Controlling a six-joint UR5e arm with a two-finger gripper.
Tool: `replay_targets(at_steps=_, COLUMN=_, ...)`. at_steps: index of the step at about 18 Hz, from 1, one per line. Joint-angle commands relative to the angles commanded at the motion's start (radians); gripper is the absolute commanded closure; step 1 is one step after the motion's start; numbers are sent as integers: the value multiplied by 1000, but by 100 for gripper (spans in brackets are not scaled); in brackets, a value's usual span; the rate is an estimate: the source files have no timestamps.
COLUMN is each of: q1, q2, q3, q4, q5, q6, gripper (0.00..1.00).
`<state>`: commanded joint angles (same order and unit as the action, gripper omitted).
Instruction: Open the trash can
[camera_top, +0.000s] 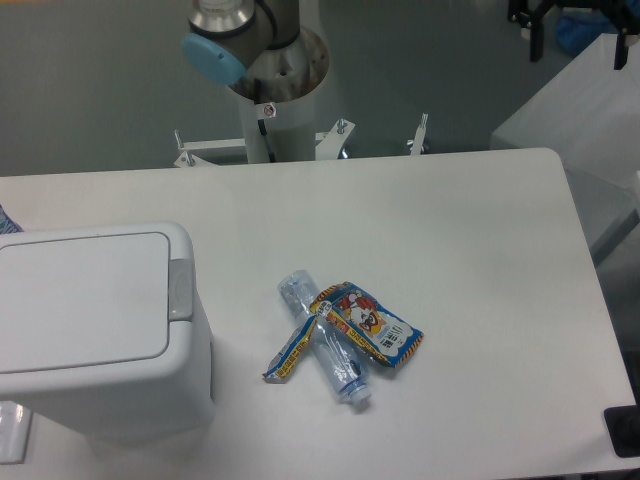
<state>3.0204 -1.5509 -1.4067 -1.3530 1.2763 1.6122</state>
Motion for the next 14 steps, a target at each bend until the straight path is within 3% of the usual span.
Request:
replay_targets(at_steps=6, q1=-11, q2=6, q3=-3, q4=-2, q5=-3, q6=-21, gripper=0)
replay_targets(at_steps=14, q1=-139, q2=11, q3=-6, q4=0, q5=-2, q6=-409, gripper=0)
